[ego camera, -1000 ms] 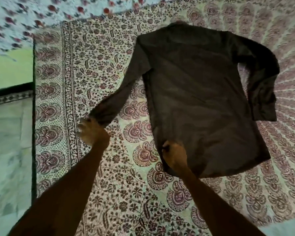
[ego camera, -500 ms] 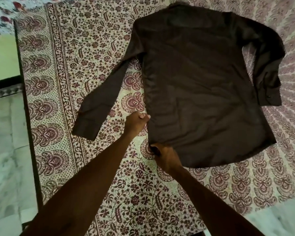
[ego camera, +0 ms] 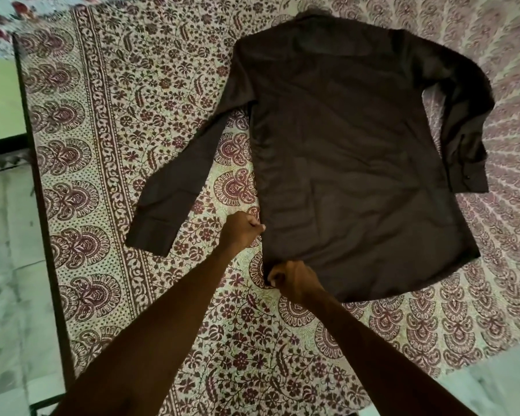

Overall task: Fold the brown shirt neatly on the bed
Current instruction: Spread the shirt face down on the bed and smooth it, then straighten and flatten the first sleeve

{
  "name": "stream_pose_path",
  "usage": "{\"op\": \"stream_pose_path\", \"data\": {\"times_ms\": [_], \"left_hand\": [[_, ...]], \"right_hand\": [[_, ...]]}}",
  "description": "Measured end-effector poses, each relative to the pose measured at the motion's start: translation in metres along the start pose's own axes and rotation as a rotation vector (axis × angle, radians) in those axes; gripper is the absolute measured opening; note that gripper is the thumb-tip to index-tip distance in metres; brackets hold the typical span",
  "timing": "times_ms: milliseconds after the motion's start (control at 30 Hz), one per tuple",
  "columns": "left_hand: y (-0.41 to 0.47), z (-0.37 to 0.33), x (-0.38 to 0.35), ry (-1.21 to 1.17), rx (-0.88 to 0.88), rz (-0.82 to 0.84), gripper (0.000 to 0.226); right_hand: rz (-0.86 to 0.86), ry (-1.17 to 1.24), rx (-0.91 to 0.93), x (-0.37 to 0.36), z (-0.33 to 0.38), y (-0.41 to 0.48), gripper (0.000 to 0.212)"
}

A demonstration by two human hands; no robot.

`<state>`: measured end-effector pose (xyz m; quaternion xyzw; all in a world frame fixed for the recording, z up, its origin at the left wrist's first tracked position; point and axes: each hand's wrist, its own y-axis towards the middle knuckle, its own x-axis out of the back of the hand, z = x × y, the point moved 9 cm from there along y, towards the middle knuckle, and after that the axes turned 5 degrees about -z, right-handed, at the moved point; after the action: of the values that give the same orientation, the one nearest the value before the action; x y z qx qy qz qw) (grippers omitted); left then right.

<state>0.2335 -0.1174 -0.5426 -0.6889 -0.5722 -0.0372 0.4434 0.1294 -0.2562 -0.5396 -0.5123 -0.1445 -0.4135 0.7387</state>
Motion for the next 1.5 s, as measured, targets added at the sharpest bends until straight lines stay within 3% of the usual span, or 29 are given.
{"op": "stream_pose_path", "data": {"times_ms": [200,267,400,500,600,667,767,833,933,1000,1067,1133,1200,1300,1400,1467,1500], "left_hand": [[0.005,-0.001,0.008,0.147,0.04,0.0,0.02],[0.014,-0.007,0.021,0.153,0.012,-0.036,0.022],[0.029,-0.03,0.077,0.295,-0.128,-0.366,0.014],[0.04,-0.026,0.116,0.499,-0.038,-0.562,0.059],[0.056,0.003,0.152,0.476,0.205,-0.539,0.095],[0.067,0.019,0.166,0.461,0.296,-0.468,0.102],[0.086,0.02,0.176,0.327,0.253,-0.295,0.064],[0.093,0.006,0.196,0.442,0.174,-0.295,0.034],[0.088,-0.027,0.261,0.614,0.033,-0.648,0.029],[0.078,-0.05,0.303,0.668,-0.13,-0.906,0.036],[0.074,-0.051,0.326,0.729,-0.254,-1.053,0.037],[0.085,-0.035,0.323,0.8,-0.283,-0.979,0.043],[0.099,-0.006,0.287,0.858,-0.308,-0.717,0.048],[0.091,0.017,0.238,0.825,-0.481,-0.507,0.03],[0.091,0.018,0.262,0.486,-0.49,-0.615,0.028],[0.113,0.028,0.292,0.487,-0.407,-0.709,0.023],[0.13,0.035,0.306,0.589,-0.349,-0.719,0.035]], "right_hand": [[0.177,-0.054,0.106,-0.003,0.005,0.013,0.018],[0.205,0.075,0.131,0.008,0.007,0.027,0.02],[-0.07,0.161,0.039,0.071,0.009,0.08,0.014],[-0.197,0.17,-0.018,0.109,0.019,0.119,0.017],[-0.236,0.153,0.017,0.145,0.047,0.15,0.019],[-0.286,0.075,0.097,0.17,0.077,0.165,0.025],[-0.433,-0.177,0.361,0.195,0.134,0.185,0.048],[-0.503,-0.387,0.478,0.201,0.169,0.2,0.067],[-0.563,-0.559,0.556,0.203,0.213,0.217,0.072],[-0.6,-0.561,0.519,0.208,0.233,0.227,0.079],[-0.639,-0.484,0.461,0.211,0.247,0.237,0.079],[-0.63,-0.439,0.402,0.208,0.25,0.246,0.071],[-0.564,-0.484,0.363,0.196,0.249,0.256,0.055],[-0.438,-0.604,0.318,0.177,0.243,0.266,0.046],[-0.494,-0.599,0.354,0.176,0.252,0.27,0.055],[-0.467,-0.608,0.432,0.167,0.262,0.274,0.066],[-0.412,-0.611,0.469,0.159,0.267,0.277,0.072]]}}
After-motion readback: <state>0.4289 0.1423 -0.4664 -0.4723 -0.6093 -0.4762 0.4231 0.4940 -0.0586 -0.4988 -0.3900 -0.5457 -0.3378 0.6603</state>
